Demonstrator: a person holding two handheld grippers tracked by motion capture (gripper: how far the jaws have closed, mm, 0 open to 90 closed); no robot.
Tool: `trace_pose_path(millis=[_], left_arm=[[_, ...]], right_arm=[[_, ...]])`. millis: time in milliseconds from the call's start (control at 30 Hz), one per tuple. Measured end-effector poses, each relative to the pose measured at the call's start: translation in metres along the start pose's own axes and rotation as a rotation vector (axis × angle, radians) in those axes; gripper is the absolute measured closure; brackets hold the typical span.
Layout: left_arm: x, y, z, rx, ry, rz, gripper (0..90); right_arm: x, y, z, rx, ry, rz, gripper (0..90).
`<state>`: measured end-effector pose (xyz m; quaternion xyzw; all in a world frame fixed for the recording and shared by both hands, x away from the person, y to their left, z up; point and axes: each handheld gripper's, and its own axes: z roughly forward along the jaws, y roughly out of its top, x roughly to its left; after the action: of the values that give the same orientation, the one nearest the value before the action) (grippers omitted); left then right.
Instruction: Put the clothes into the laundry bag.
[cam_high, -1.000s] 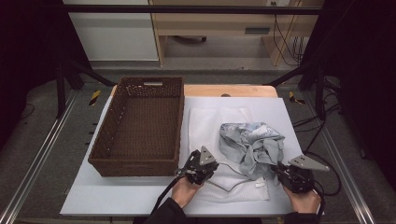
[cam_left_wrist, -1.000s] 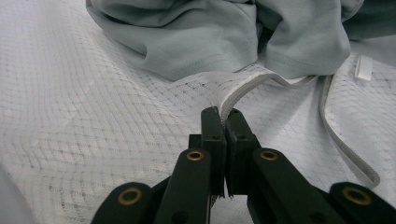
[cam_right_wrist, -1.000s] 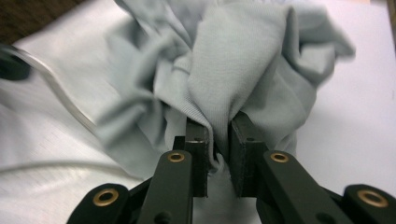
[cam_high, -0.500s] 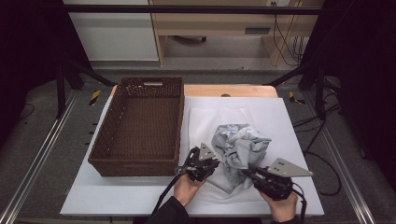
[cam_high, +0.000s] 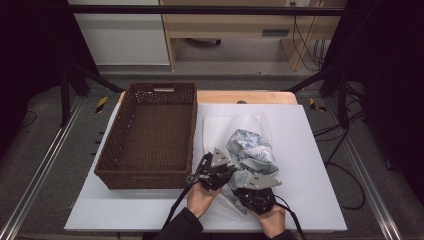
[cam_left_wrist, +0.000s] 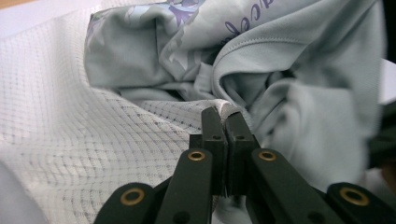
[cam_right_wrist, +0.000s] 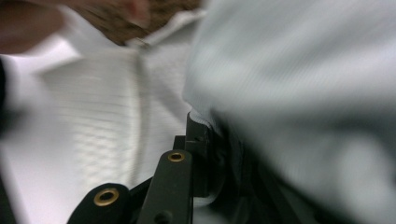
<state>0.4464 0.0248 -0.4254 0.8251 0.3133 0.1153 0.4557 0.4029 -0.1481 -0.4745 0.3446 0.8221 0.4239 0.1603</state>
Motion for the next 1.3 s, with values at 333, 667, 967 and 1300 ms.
trace_pose_path(millis=[333, 667, 967, 1300], left_arm=[[0.002, -0.006, -0.007, 0.024, 0.007, 0.022, 88.0], [0.007, -0.009, -0.008, 0.025, 0.023, 0.019, 88.1], [0.008, -0.01, -0.008, 0.025, 0.027, 0.016, 88.1], [0.013, -0.01, -0.008, 0.022, 0.028, -0.005, 88.1]], right_arm=[[-0.002, -0.004, 0.015, -0.015, -0.009, 0.036, 64.8], [0.013, -0.003, -0.023, -0.087, -0.006, 0.017, 44.1], [-0.014, 0.003, -0.059, -0.165, -0.178, 0.062, 29.6], [-0.017, 0.004, -0.029, -0.083, -0.15, -0.001, 78.7]])
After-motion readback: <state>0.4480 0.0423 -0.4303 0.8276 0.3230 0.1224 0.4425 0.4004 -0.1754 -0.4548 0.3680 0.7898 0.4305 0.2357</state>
